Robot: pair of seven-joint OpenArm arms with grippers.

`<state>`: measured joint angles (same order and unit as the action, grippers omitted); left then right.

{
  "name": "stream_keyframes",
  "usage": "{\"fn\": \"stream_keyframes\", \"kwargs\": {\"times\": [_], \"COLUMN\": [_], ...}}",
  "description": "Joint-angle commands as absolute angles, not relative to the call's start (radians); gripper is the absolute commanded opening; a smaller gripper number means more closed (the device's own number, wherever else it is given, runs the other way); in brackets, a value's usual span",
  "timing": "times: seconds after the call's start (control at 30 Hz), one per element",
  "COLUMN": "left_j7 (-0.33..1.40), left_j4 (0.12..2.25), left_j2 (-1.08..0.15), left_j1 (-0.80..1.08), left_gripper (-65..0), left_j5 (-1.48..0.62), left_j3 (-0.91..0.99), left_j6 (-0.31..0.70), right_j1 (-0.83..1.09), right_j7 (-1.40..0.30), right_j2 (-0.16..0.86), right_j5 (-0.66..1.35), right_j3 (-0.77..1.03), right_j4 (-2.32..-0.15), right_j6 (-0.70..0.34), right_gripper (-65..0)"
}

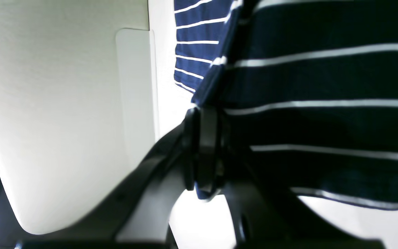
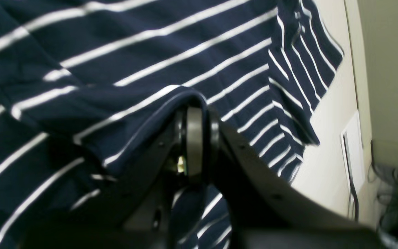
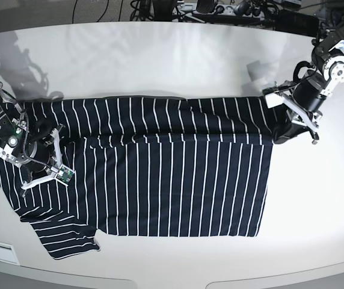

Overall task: Fold the T-shirt properly
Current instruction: 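Release the folded edge and reposition the right gripper onto the sleeve fabric, then open the left gripper and move it to the folded shirt's side edge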

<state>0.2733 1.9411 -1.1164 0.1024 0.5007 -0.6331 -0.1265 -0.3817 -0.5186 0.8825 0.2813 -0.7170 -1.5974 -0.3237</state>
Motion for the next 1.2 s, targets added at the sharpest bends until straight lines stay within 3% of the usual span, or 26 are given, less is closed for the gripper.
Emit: {"fn": "stream_keyframes", "kwargs": {"times": [0.0, 0.13, 0.43, 0.57, 0.67, 0.73, 0.83, 0.97, 1.03, 1.1, 1.13, 1.17], "left_j7": [0.27, 0.267, 0.266, 0.262, 0.264, 0.263, 0.261, 0.259, 0.258, 0.259, 0.259, 0.257], "left_j4": [1.952, 1.952, 1.952, 1.952, 1.952, 1.952, 1.952, 1.952, 1.952, 1.952, 1.952, 1.953], "left_j2": [-1.139, -1.139, -1.139, -1.139, -1.139, -1.139, -1.139, -1.139, -1.139, -1.139, -1.139, -1.139], "left_j1": [0.102, 0.125, 0.124, 0.121, 0.101, 0.077, 0.066, 0.068, 0.068, 0.069, 0.069, 0.068], "left_gripper": [-65.0, -65.0, -65.0, -65.0, -42.9, -35.8, -35.9, -36.2, -44.0, -61.0, -65.0, -65.0], "left_j5": [0.508, 0.508, 0.523, 0.527, 0.542, 0.531, 0.48, 0.377, 0.373, 0.373, 0.373, 0.381], "left_j3": [-0.619, -0.619, -0.619, -0.619, -0.619, -0.619, -0.619, -0.619, -0.619, -0.619, -0.619, -0.619], "left_j6": [-0.147, -0.147, -0.148, -0.223, -0.319, -0.355, -0.403, -0.405, -0.447, -0.548, -0.606, -0.643], "right_j1": [-0.407, -0.407, -0.403, -0.39, -0.39, -0.39, -0.39, -0.39, -0.39, -0.39, -0.39, -0.39], "right_j7": [-0.522, -0.56, -0.592, -0.591, -0.591, -0.591, -0.593, -0.596, -0.596, -0.596, -0.596, -0.595], "right_j2": [0.9, 0.901, 0.9, 0.9, 0.9, 0.9, 0.9, 0.9, 0.9, 0.9, 0.898, 0.895], "right_j5": [0.262, 0.182, 0.186, 0.186, 0.186, 0.186, 0.186, 0.186, 0.186, 0.186, 0.186, 0.186], "right_j3": [-0.702, -0.703, -0.703, -0.702, -0.703, -0.702, -0.702, -0.702, -0.702, -0.702, -0.702, -0.702], "right_j4": [-1.607, -1.607, -1.607, -1.607, -1.607, -1.607, -1.607, -1.607, -1.607, -1.607, -1.607, -1.607], "right_j6": [-0.283, -0.192, -0.165, -0.167, -0.146, -0.105, -0.085, -0.085, -0.085, -0.071, -0.03, 0.032], "right_gripper": [-65.0, -65.0, -65.0, -65.0, -64.8, -55.2, -46.4, -46.0, -46.0, -46.1, -46.2, -48.6]}}
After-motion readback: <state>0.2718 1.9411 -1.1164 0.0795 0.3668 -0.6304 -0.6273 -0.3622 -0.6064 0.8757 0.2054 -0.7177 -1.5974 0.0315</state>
